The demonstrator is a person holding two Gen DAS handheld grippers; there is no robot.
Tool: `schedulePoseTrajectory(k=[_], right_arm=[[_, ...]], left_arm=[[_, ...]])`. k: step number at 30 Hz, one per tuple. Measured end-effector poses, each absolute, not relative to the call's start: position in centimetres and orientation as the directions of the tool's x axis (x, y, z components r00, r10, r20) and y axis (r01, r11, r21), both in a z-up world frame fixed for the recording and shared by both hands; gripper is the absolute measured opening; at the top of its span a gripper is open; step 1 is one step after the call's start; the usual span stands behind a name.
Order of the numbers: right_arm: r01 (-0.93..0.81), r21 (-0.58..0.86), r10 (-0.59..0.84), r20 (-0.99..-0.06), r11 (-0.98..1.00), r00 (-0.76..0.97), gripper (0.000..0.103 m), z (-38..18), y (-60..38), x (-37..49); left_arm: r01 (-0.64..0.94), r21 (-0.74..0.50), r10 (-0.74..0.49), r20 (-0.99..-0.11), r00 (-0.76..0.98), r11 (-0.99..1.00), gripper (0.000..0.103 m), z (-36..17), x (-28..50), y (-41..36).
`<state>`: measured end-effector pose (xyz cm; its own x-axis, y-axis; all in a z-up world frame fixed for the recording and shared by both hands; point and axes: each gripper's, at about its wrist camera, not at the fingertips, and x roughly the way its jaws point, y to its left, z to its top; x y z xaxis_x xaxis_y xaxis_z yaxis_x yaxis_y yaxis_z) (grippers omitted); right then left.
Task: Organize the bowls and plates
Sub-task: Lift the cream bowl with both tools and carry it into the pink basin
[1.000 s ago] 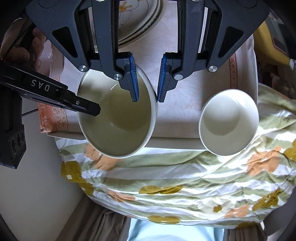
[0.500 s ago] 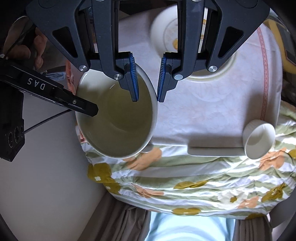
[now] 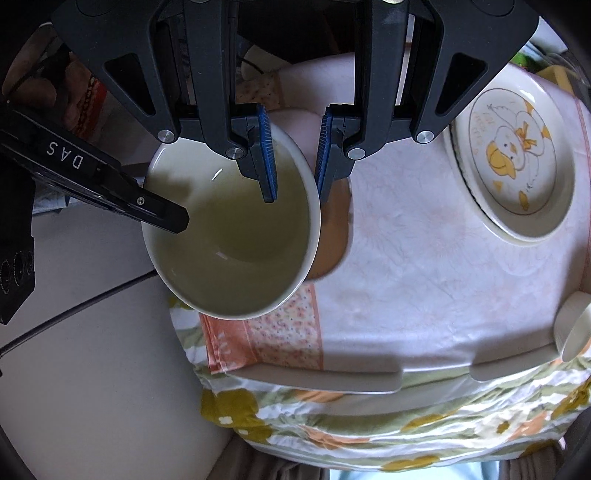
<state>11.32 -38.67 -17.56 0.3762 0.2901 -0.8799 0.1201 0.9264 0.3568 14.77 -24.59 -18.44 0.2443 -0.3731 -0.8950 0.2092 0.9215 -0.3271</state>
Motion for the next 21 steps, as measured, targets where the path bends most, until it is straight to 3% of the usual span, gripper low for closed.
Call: schedulePoseTrajectory(k=[21], right_arm=[[0.209,0.346,0.284,-0.917,0.915,0.279,0.012,-24.3,-40.3,11.8]], left_arm=[[0.360,-0.031,-0.095,-0.982,0.163,0.932,0.018,-24.8,17.1,-29.7]])
